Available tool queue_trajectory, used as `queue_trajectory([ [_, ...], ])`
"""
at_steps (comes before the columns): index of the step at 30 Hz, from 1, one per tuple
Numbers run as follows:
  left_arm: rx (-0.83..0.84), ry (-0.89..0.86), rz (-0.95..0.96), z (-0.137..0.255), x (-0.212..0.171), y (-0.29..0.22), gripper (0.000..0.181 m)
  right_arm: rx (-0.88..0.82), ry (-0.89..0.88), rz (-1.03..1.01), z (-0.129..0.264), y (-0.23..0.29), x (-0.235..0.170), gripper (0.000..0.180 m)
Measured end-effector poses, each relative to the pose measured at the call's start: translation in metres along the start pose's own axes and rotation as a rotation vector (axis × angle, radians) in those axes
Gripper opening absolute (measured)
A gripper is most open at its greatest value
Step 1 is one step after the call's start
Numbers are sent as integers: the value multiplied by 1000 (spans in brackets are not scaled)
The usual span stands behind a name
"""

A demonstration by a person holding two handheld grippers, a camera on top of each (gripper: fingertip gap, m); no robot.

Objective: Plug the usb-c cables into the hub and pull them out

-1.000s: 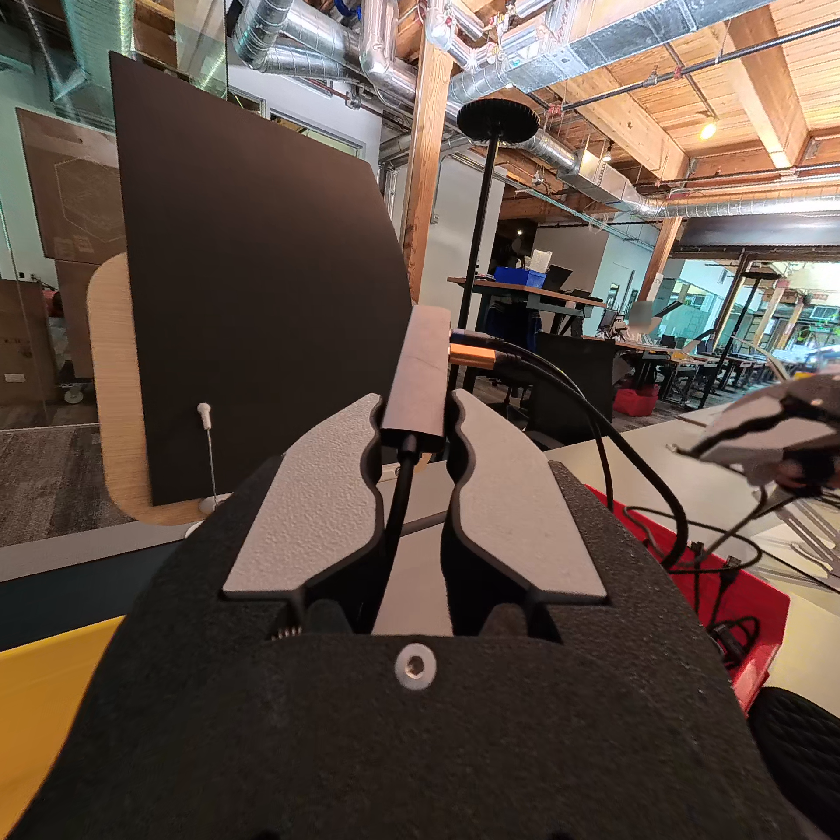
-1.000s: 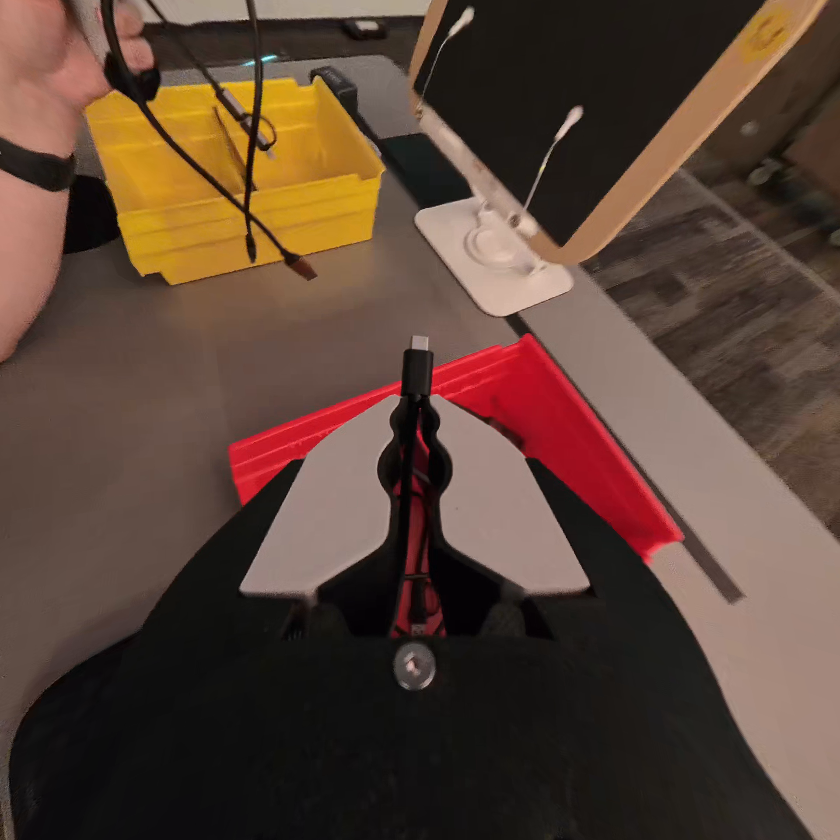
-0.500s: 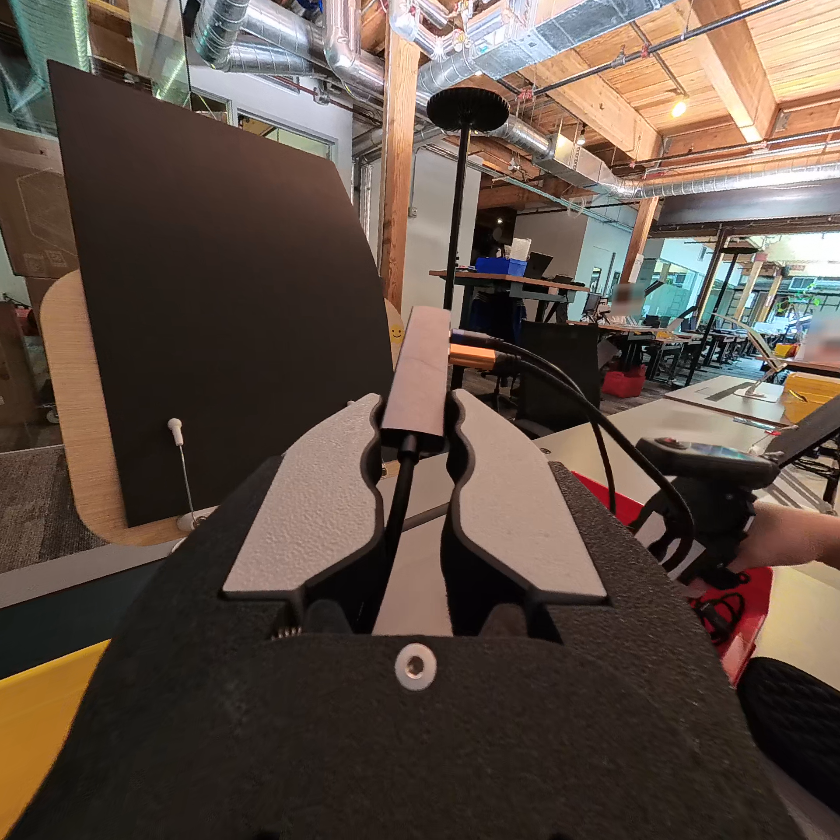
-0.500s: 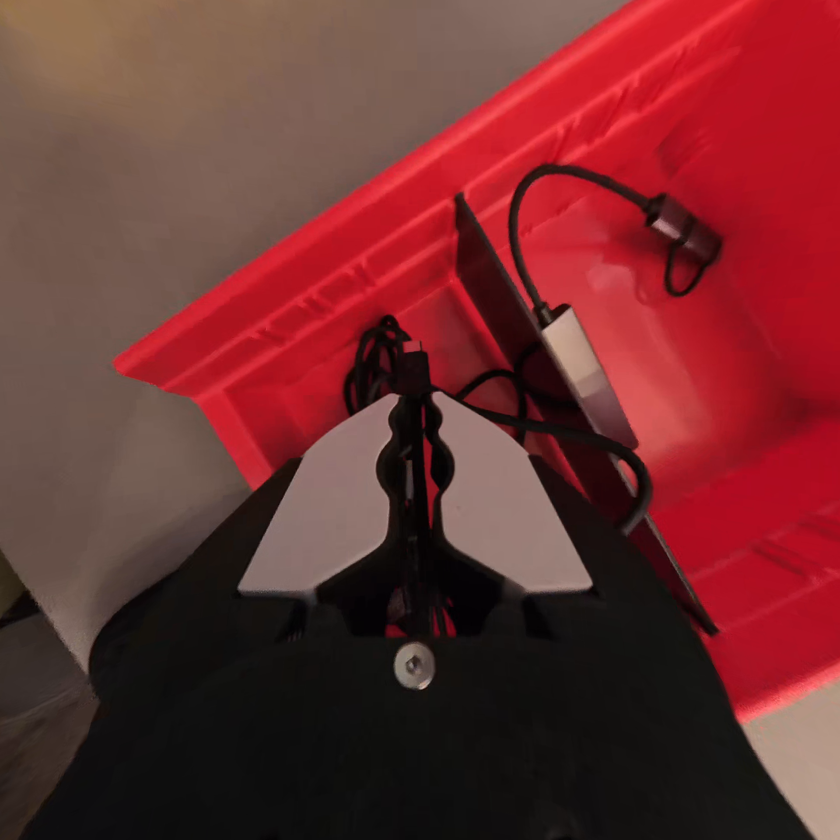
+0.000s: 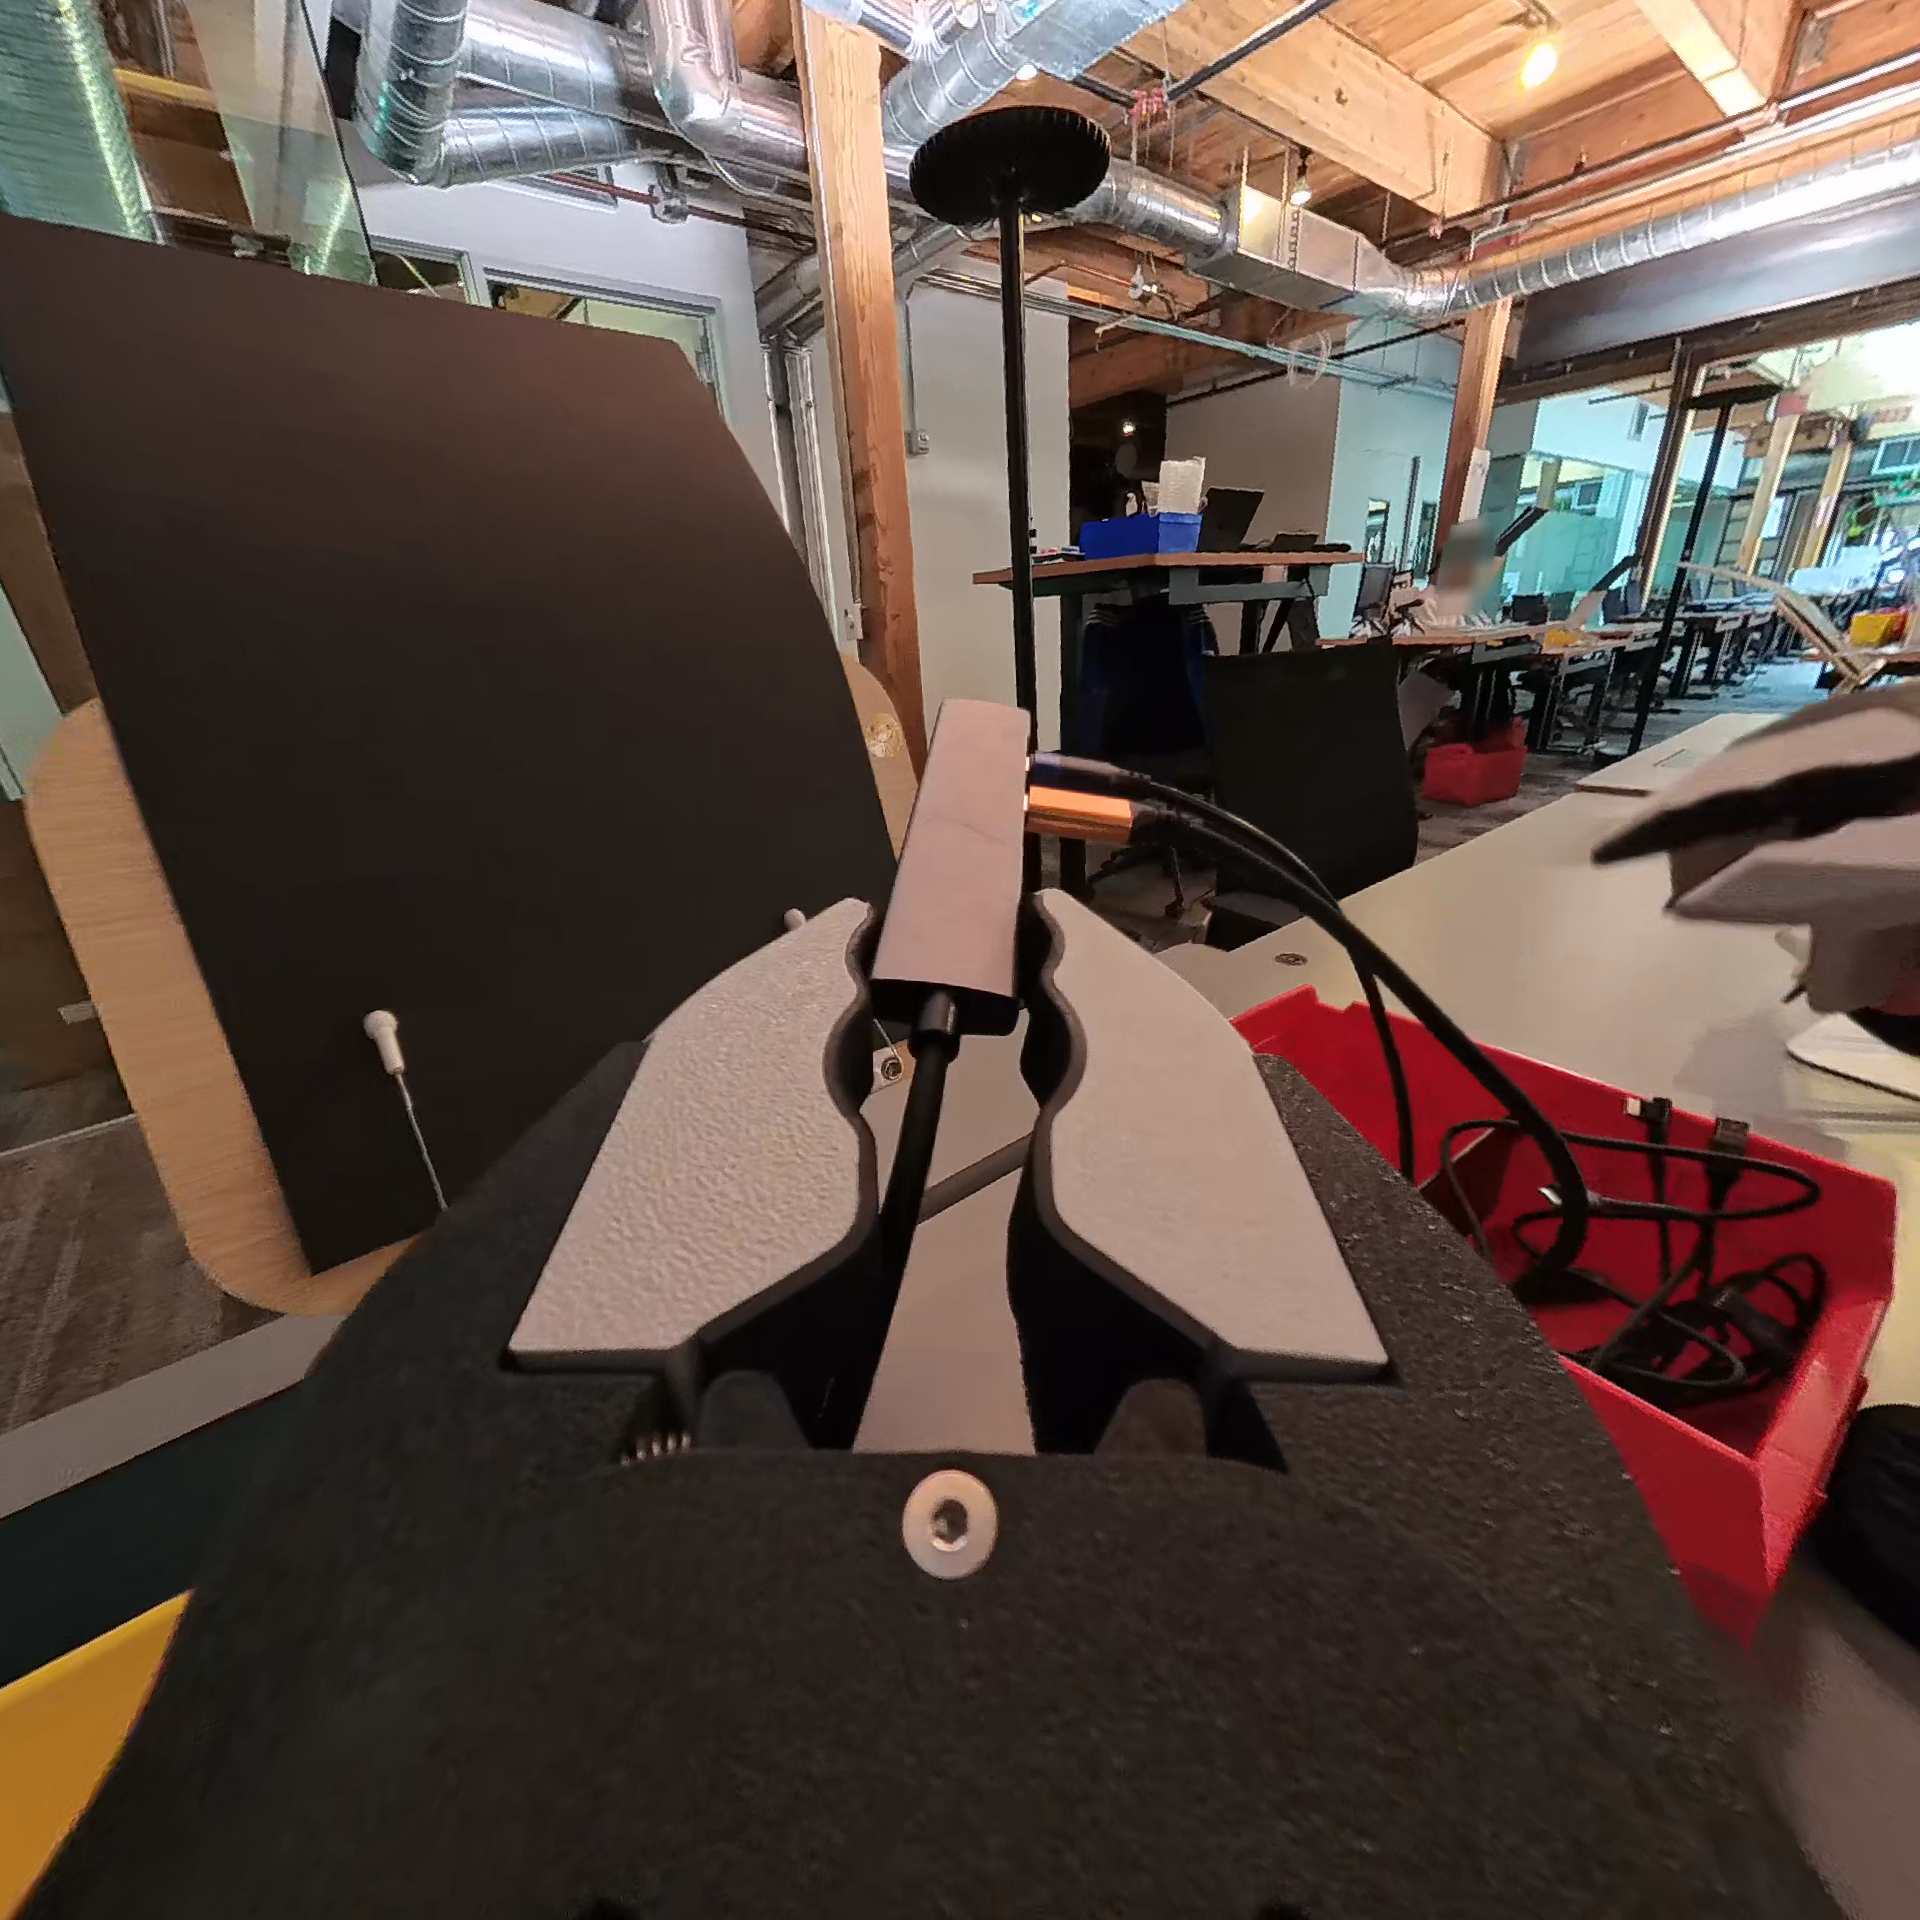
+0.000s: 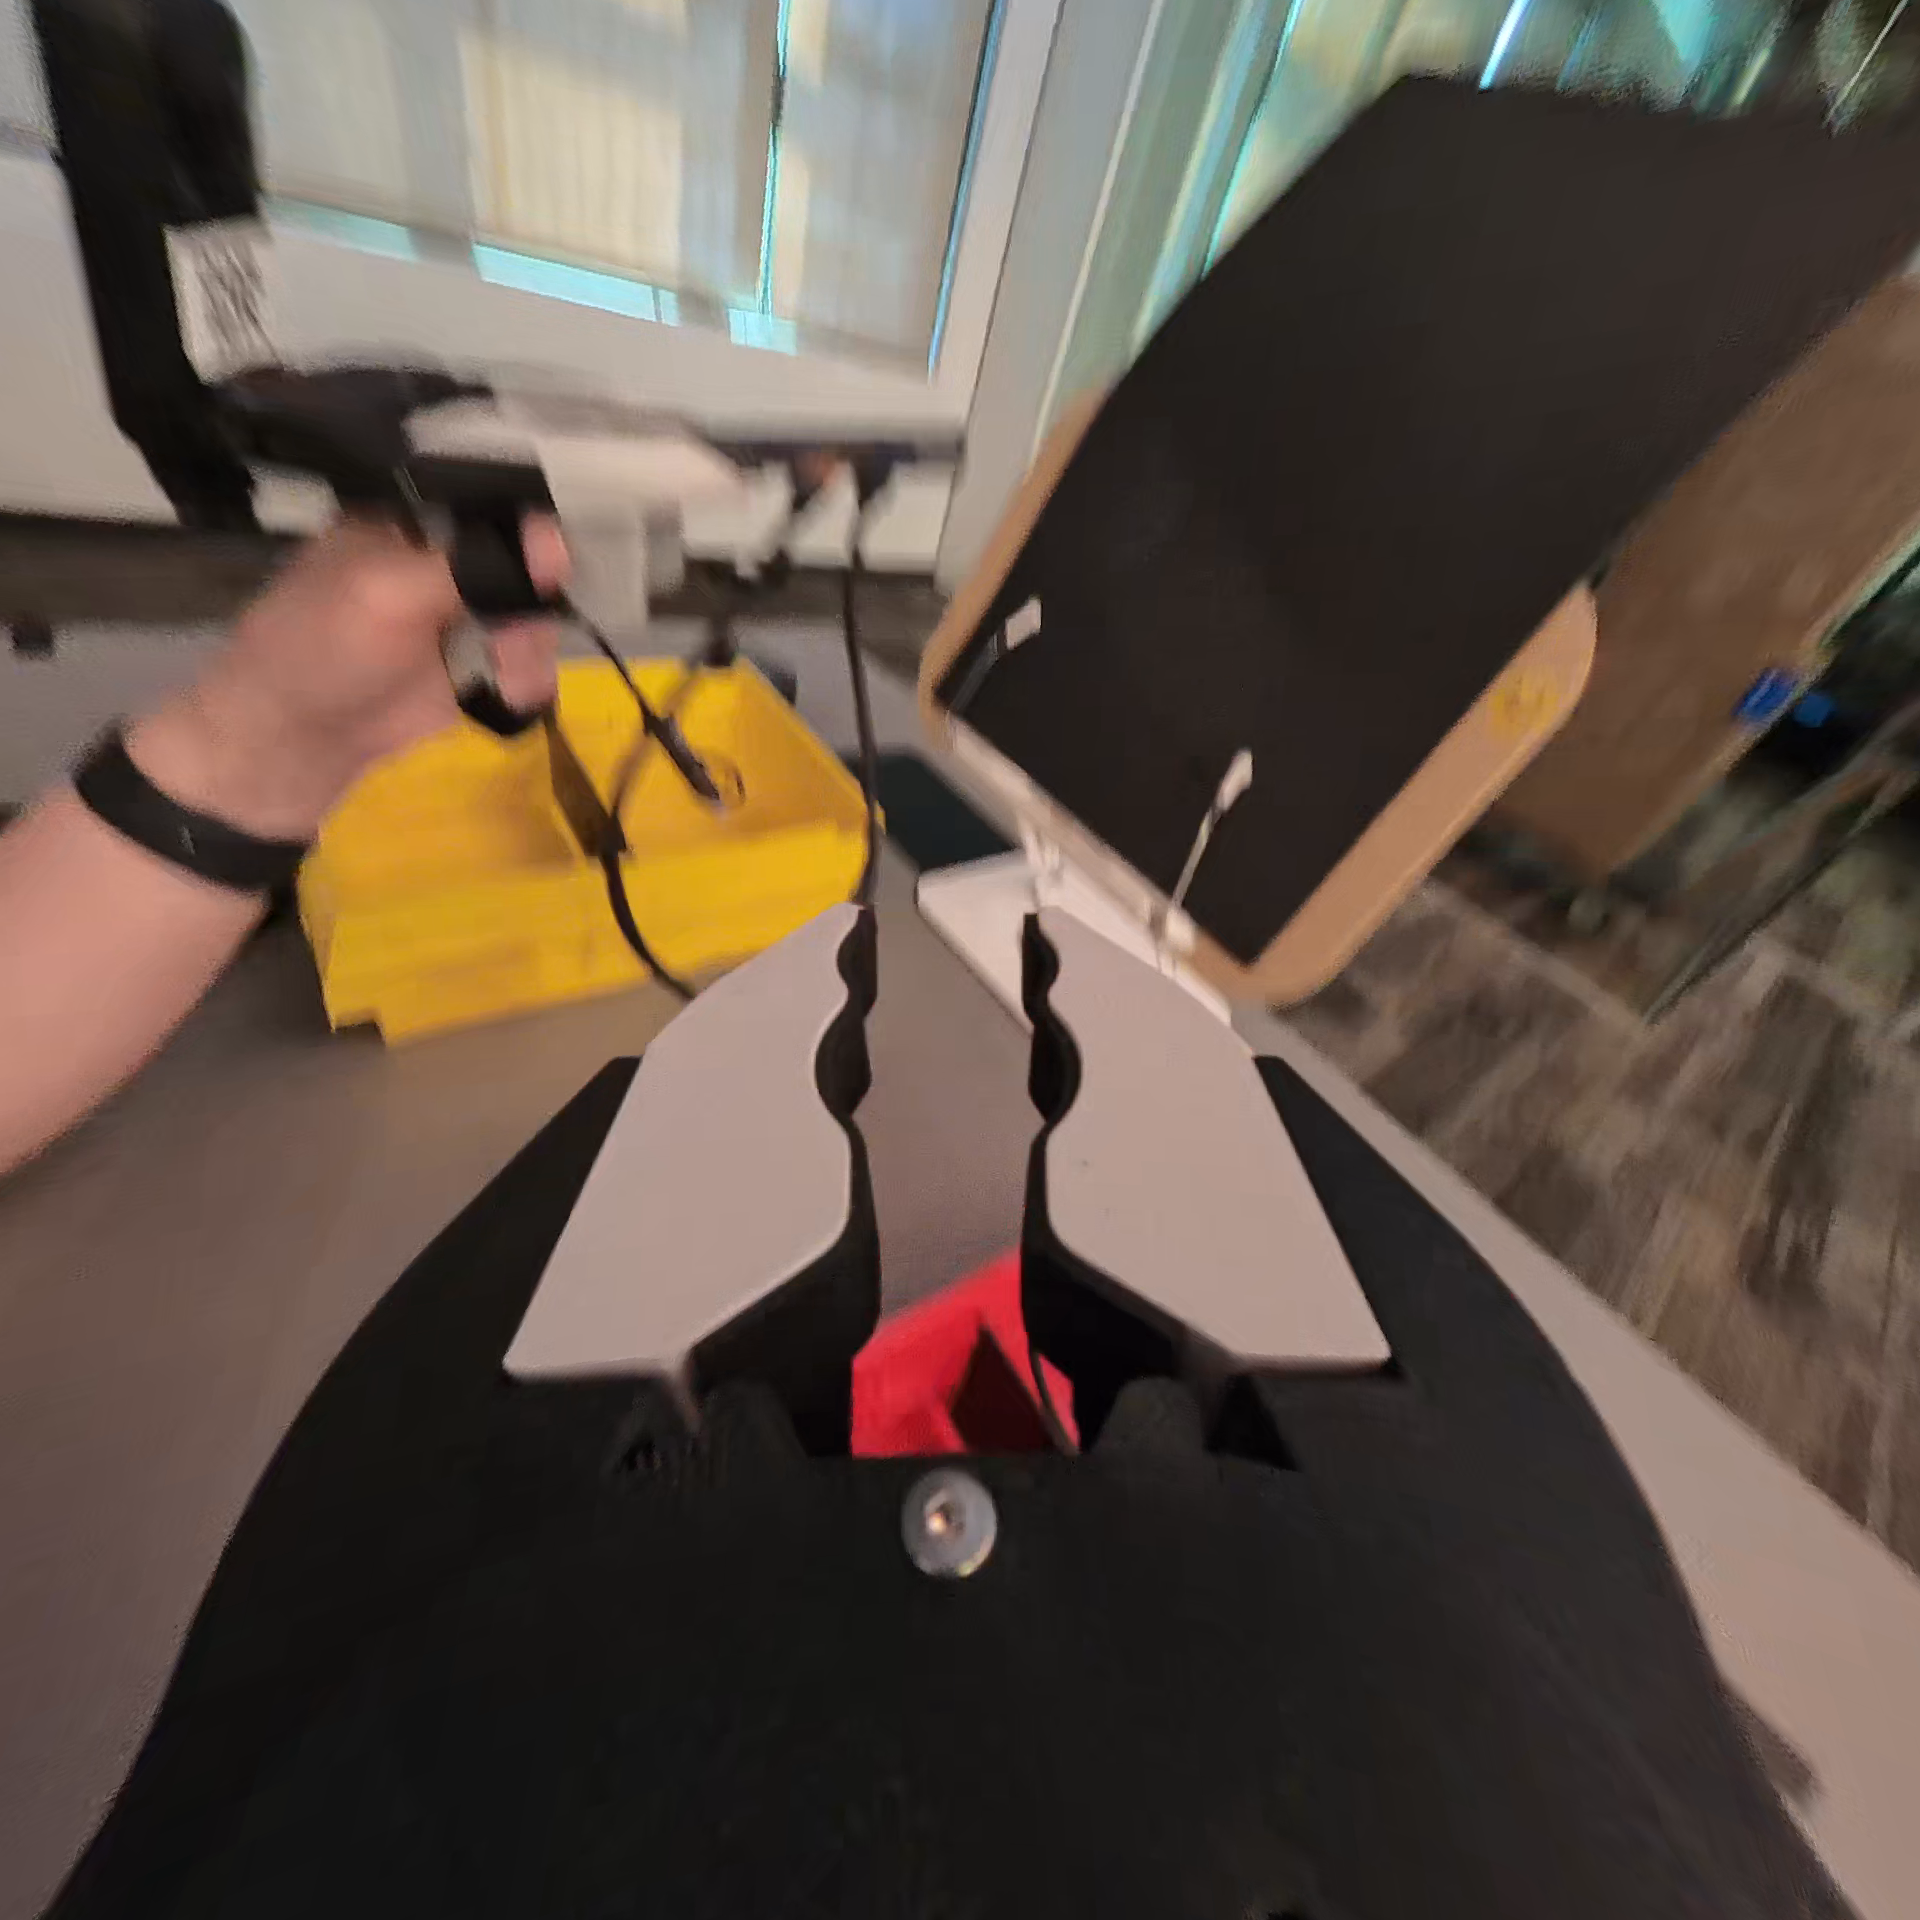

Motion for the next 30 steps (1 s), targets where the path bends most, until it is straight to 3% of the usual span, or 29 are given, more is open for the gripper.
queue_trajectory([
  [5,-6,-37,-107,-2,4,-15,24,-98,-239,120,-52,36,45,27],
  [11,-16,-45,-213,-5,4,-31,24,-285,-97,259,-105,42,43,21],
  [15,-10,-41,-221,-9,1,-34,24,-361,-116,184,-107,32,38,16],
  [30,-47,-86,-180,-12,-1,-40,24,-290,-177,128,-109,27,28,8],
])
Point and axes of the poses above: each gripper's, where its closed fingertips meet, z back along the fingers, x out of its top, y = z × x across the jaws, the point moved 5 cm from there along z, back along the fingers, and after that the axes turned 7 degrees about x, right-handed, at the moved point
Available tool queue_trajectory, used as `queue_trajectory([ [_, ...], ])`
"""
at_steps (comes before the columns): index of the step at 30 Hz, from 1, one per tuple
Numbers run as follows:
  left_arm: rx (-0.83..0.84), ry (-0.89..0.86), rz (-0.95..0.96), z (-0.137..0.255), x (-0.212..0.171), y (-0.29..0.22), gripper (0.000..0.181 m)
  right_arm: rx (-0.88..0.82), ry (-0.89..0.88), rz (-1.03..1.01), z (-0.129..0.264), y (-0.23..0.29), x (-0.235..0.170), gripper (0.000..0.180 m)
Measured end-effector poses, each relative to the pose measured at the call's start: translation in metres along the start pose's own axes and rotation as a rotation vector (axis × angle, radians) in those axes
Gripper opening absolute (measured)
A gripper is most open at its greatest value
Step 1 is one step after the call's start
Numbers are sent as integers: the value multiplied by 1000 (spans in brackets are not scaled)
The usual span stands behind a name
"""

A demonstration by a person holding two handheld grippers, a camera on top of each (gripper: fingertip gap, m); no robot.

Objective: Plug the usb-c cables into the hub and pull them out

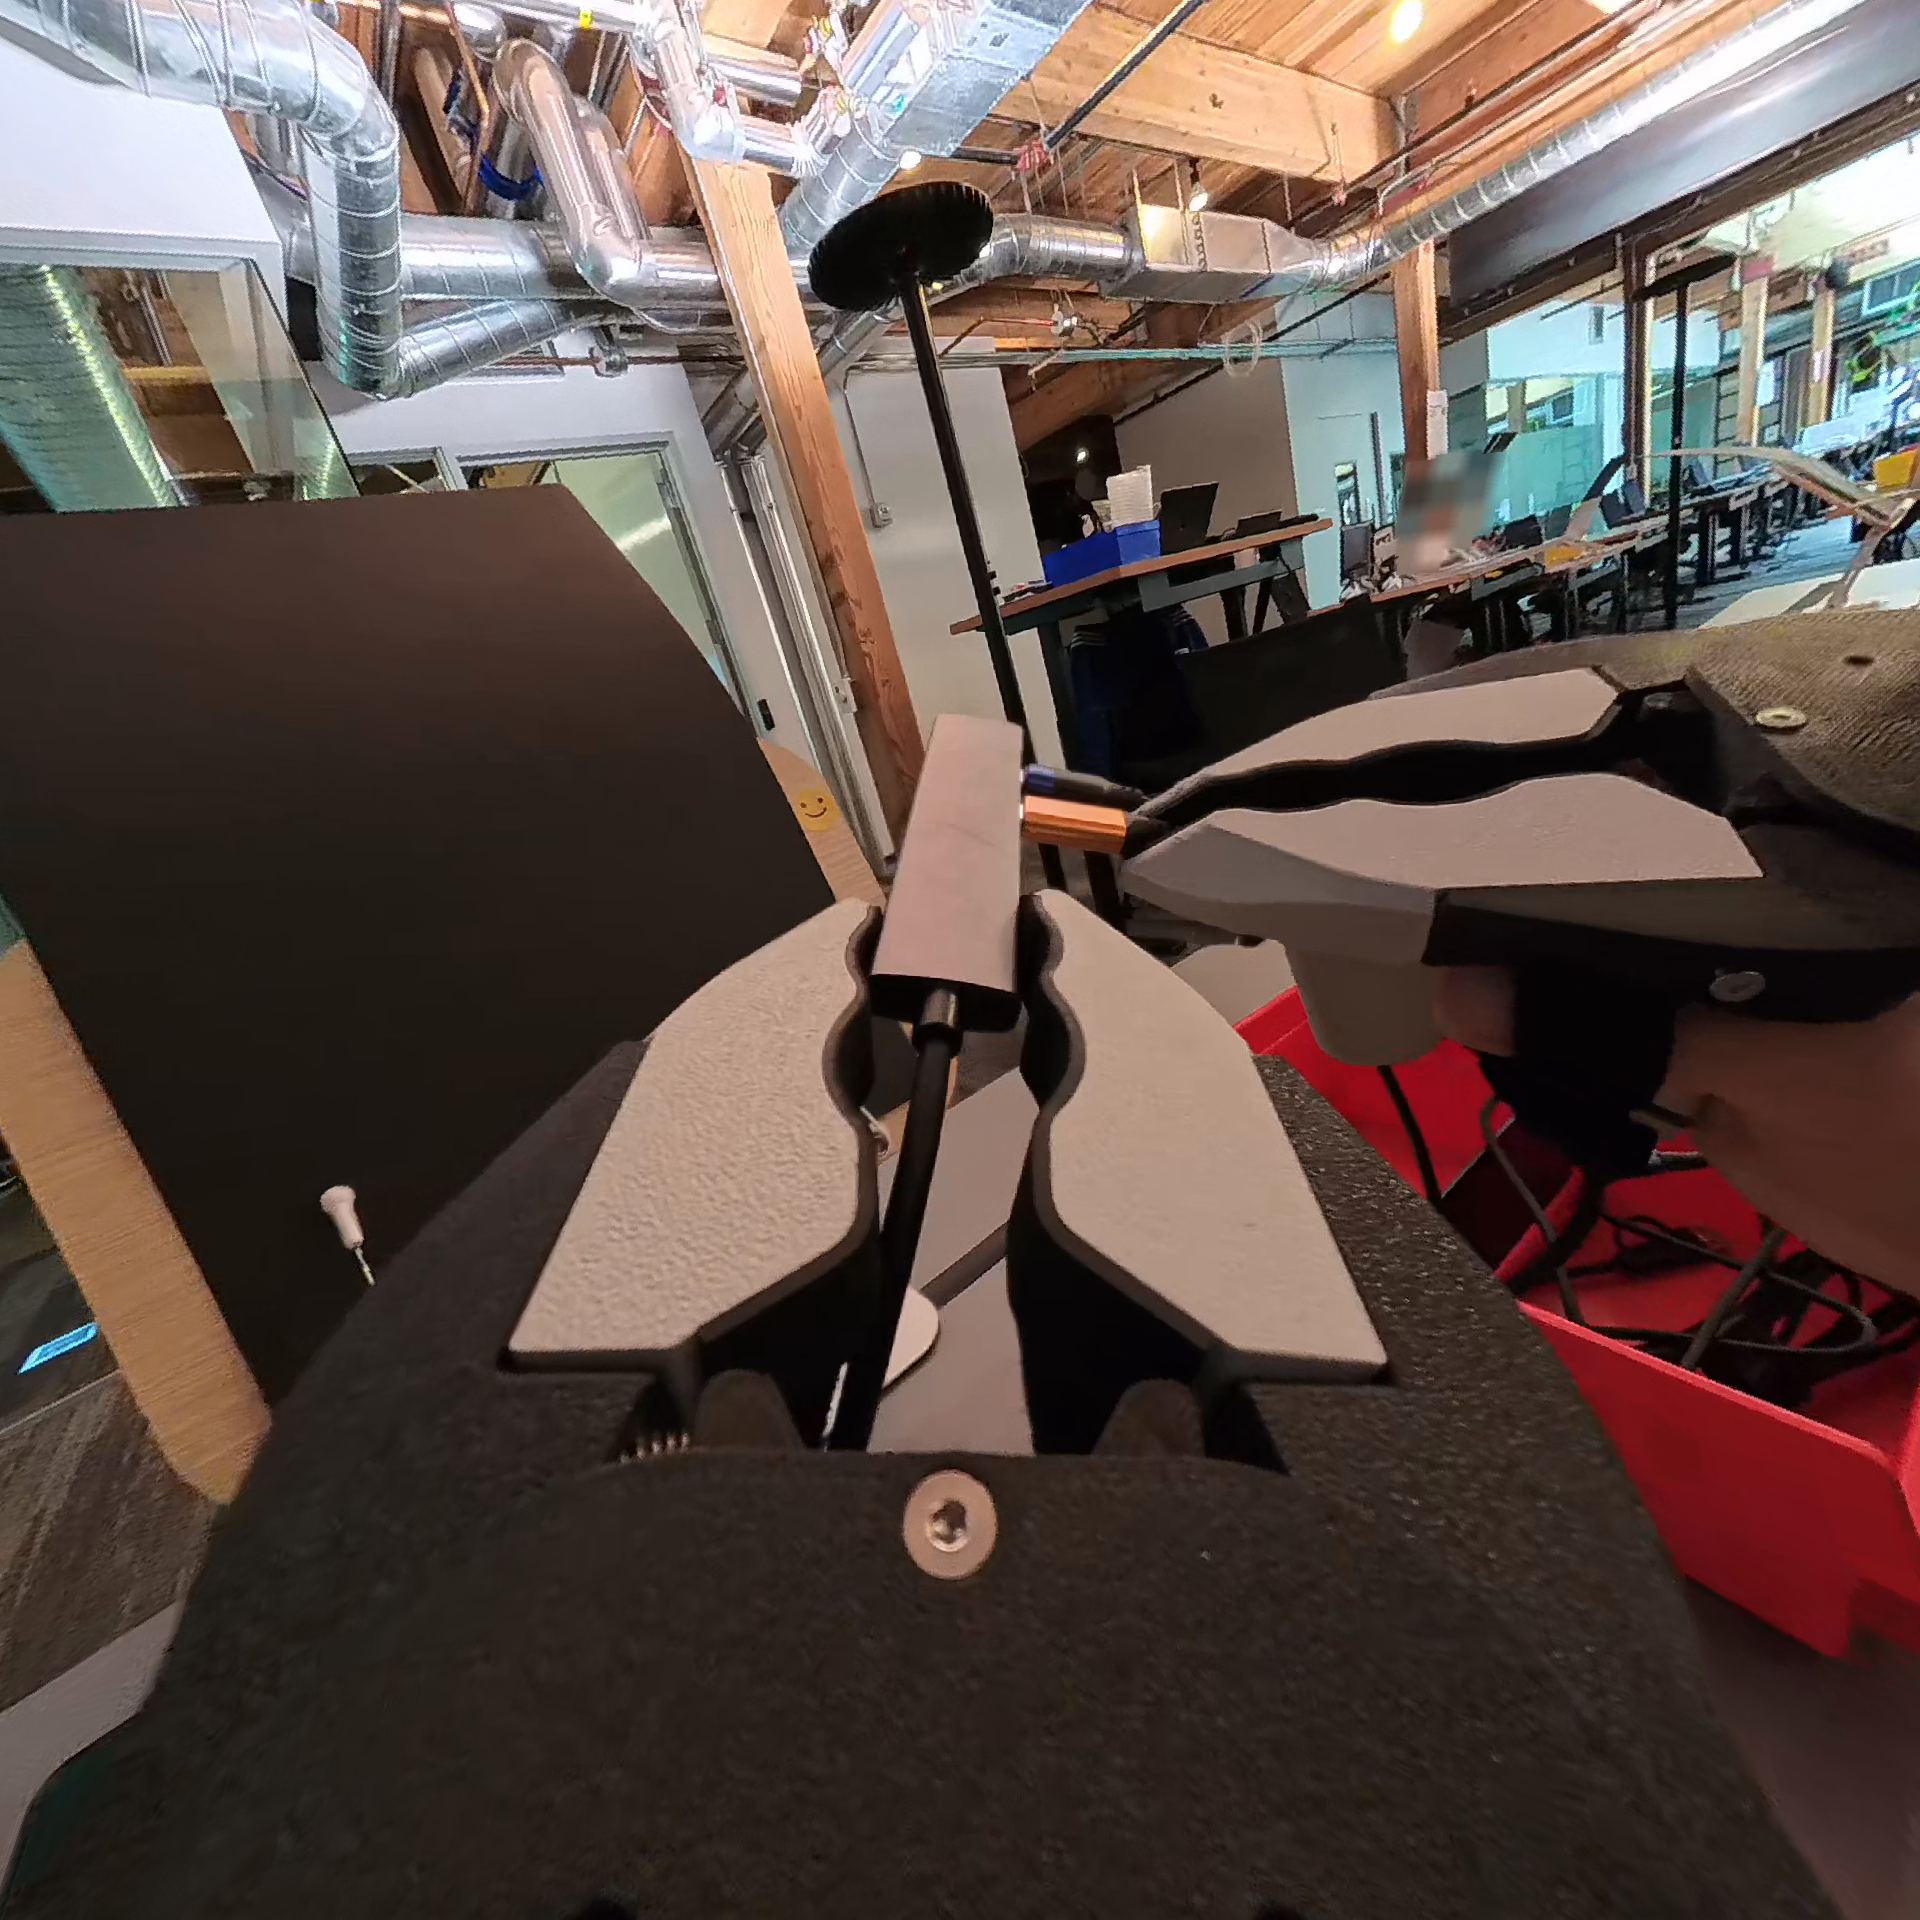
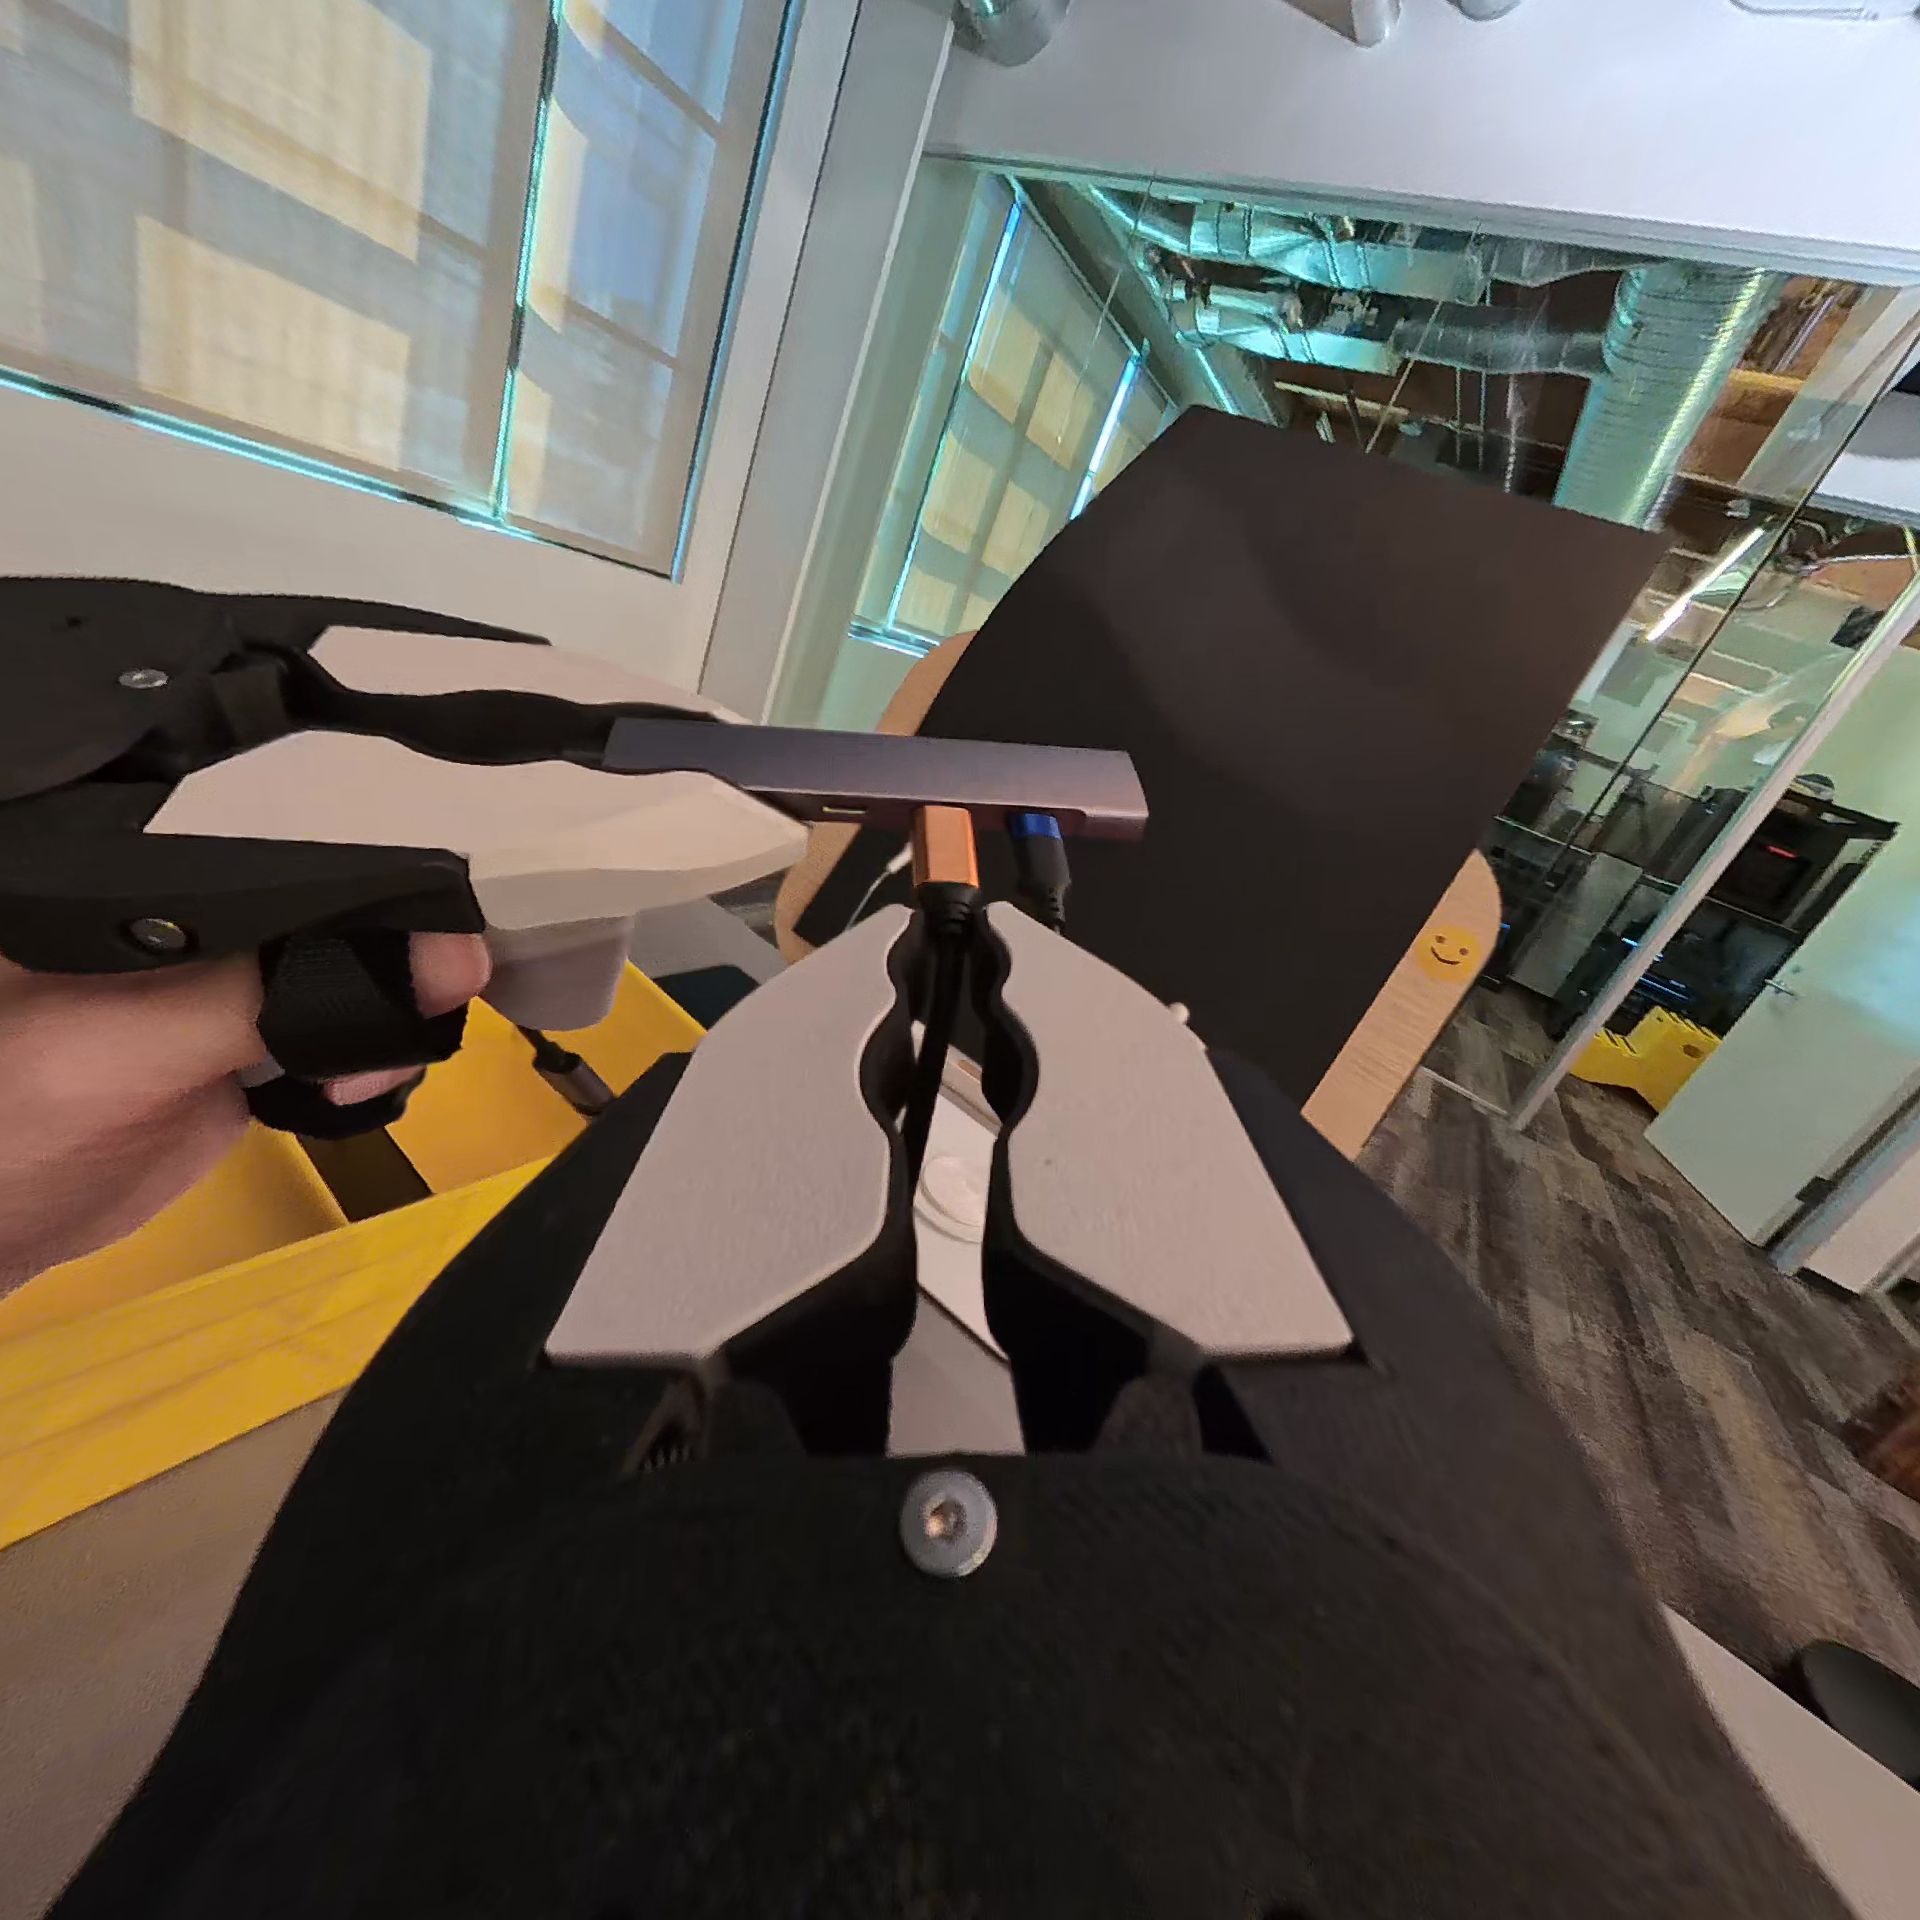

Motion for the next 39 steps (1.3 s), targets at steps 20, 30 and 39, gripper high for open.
queue_trajectory([
  [20,89,-24,-70,6,3,4,30,16,-38,-17,-4,12,-3,8],
  [30,100,-26,-102,9,5,5,30,-1,-96,37,-2,16,-1,7],
  [39,125,-40,-111,9,6,2,30,-57,-86,89,0,18,0,8],
])
Point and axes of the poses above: each gripper's, where its closed fingertips meet, z back along the fingers, x out of its top, y = z × x across the jaws, the point moved 5 cm from there along z, back along the fingers, and after that the axes turned 7 degrees about x, right-handed, at the moved point
